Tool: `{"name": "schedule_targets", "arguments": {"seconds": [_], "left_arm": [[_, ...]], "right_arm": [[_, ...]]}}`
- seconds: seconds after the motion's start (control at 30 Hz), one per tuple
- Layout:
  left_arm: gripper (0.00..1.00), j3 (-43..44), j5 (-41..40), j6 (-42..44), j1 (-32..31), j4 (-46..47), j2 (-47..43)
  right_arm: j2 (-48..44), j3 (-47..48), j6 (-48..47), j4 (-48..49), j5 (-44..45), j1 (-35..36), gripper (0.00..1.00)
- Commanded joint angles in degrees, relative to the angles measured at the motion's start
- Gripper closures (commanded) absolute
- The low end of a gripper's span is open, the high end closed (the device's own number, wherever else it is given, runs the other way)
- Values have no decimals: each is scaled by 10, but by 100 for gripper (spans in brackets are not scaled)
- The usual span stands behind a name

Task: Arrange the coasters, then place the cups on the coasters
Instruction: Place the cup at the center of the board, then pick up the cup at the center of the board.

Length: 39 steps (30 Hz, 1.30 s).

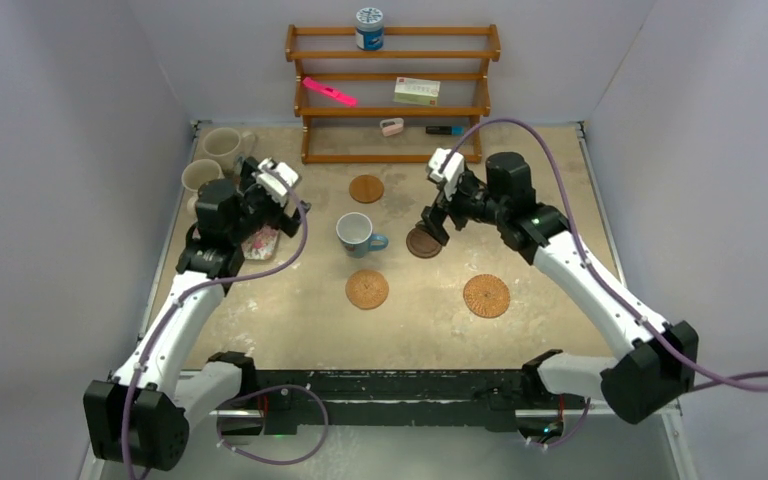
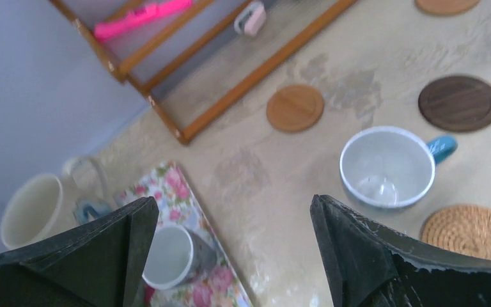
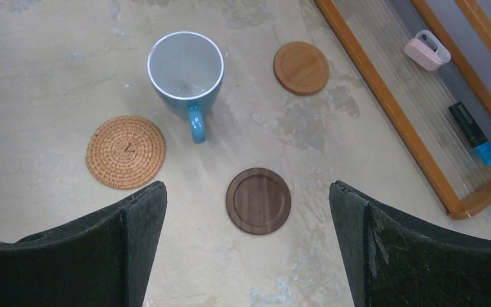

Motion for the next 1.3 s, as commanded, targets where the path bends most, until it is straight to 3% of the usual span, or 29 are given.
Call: {"name": "schedule_targets", "arguments": {"seconds": [0.0, 0.33, 0.67, 0.97, 1.27], "left_arm": [[4, -77, 55, -19, 40, 27, -14], [2, -140, 36, -50, 74, 87, -45], [2, -162, 30, -54, 76, 98, -69], [1, -165, 30, -53, 76, 101, -70], [1, -170, 33, -51, 76, 104, -77]], "right_arm": [[58, 39, -12, 30, 18, 24, 1], [204, 80, -3, 103, 80, 124, 2], [230, 14, 38, 225, 95, 140, 8], [260, 7, 29, 227, 93, 140, 15], [290, 13, 21, 200, 89, 139, 17]]}}
